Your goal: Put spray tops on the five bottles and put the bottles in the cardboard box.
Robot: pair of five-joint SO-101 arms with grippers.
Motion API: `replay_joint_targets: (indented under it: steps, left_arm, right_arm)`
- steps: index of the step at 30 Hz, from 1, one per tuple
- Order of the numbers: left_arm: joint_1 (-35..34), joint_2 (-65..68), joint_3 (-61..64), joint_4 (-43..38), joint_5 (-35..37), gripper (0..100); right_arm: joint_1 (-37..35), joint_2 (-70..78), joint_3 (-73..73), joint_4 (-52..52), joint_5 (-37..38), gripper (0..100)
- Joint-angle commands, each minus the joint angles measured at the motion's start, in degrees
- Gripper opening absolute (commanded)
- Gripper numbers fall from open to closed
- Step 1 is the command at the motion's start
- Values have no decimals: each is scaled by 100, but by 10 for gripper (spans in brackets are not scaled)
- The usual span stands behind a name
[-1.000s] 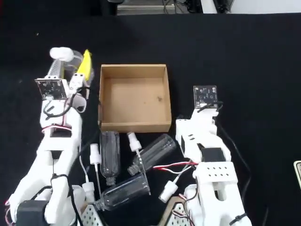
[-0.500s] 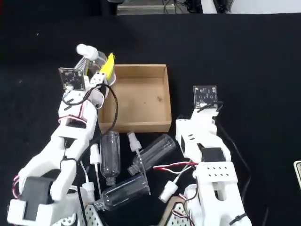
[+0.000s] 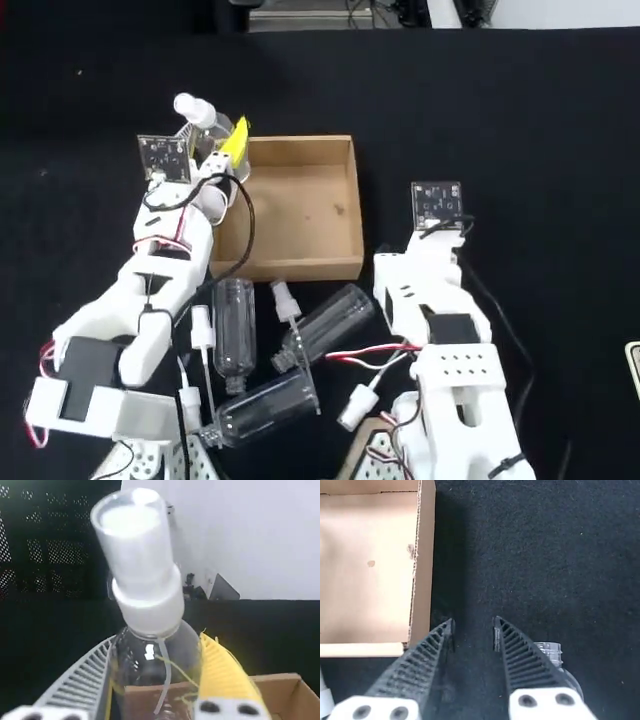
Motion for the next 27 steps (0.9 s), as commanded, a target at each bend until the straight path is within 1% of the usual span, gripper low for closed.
replay_joint_targets:
  steps: [1, 4, 6, 8, 10, 15, 20, 27]
  left_arm:
    - [48, 229, -295, -580, -88, 29]
    - [84, 642, -295, -888, -659, 29]
    - [92, 905, -295, -1231, -809, 29]
    - [92, 1099, -286, -1574, -809, 29]
    - [119, 1248, -286, -1723, -809, 29]
    - [145, 1433, -286, -1732, -800, 29]
    - [145, 1442, -312, -1714, -193, 29]
    - [101, 1459, -295, -1705, -185, 29]
  right_arm:
    - [79, -101, -57, -167, 44, 106]
    - [79, -101, -57, -167, 44, 106]
    - [79, -101, -57, -167, 44, 106]
    - [79, -101, -57, -167, 44, 106]
    - [79, -101, -57, -167, 44, 106]
    - [79, -101, -57, -167, 44, 106]
    - [70, -101, -57, -176, 44, 106]
    - [70, -101, -57, -176, 44, 106]
